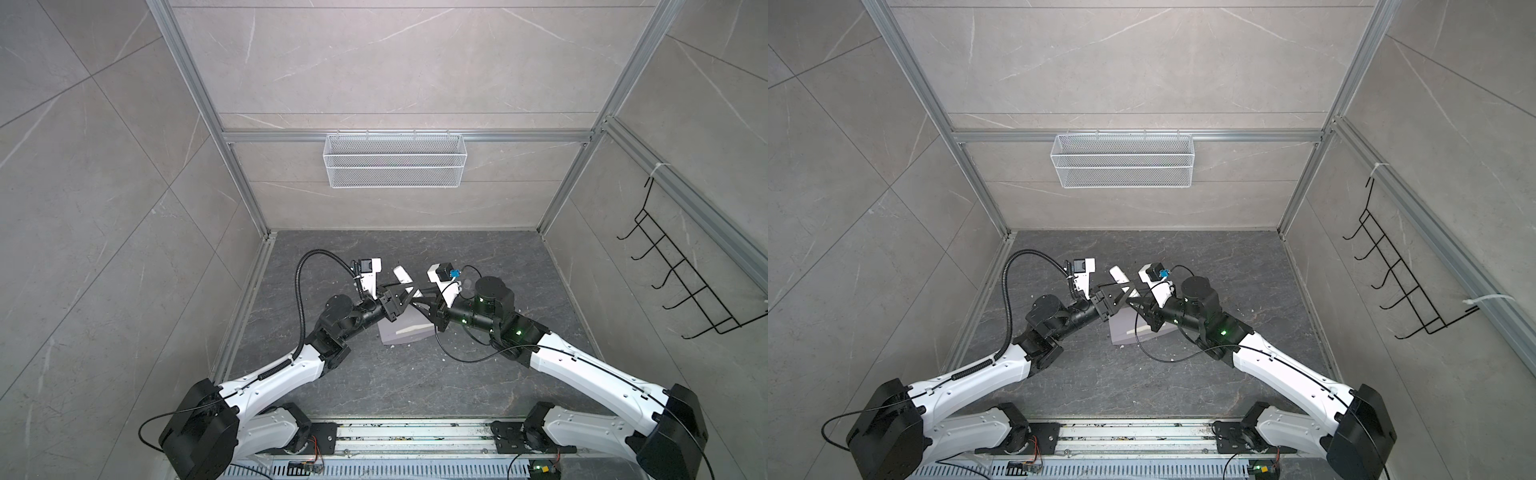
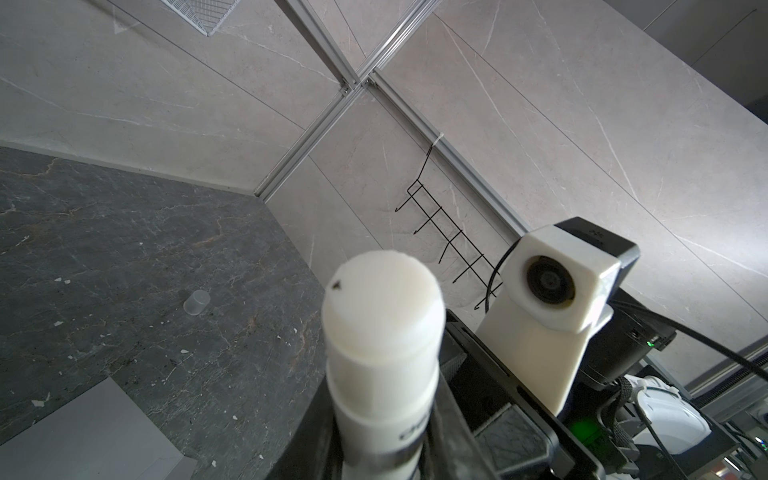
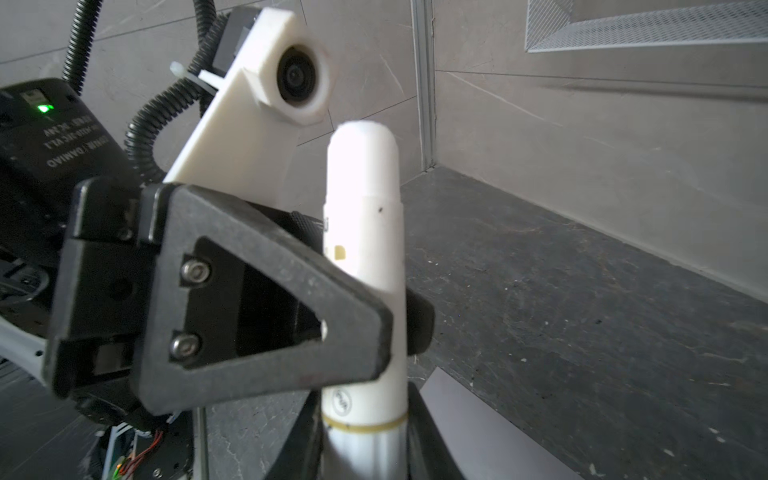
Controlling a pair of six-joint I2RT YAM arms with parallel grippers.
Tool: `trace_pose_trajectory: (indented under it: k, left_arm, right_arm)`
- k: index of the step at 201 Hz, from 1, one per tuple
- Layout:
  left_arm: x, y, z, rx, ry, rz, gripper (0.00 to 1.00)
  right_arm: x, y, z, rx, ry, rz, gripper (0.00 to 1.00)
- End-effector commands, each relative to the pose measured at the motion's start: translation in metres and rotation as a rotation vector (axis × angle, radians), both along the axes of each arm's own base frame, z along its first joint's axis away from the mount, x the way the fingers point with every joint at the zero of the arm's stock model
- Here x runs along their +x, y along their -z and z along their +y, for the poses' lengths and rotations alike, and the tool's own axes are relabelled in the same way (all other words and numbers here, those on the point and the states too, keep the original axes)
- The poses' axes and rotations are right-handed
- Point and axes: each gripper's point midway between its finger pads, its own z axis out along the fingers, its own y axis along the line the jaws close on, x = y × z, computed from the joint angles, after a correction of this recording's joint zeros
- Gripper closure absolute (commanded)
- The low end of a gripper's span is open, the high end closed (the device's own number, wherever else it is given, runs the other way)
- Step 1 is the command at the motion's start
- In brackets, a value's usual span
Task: Place the letter into the envelope and seal it
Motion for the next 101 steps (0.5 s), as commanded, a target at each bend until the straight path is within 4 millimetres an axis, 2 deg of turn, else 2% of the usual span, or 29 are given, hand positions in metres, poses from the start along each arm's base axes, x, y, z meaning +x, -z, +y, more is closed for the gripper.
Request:
trace_pose_trajectory:
  k: [1, 58, 101]
  left_arm:
    - [-0.013, -0.028, 0.003, -0.048, 0.036, -0.101, 1.00]
    - [-0.017, -0.032, 0.003, -0.055, 0.051, -0.120, 1.00]
    - [-0.020, -0.035, 0.003, -0.060, 0.059, -0.133, 1.00]
  right_arm:
    - [0.016, -0.022, -0.006, 0.103, 0.012, 0.053, 1.00]
    - [0.025, -0.027, -0.013, 0.232, -0.105, 0.192, 0.99]
    - [0.035, -0.023, -0.017, 0.299, -0.172, 0.292, 0.98]
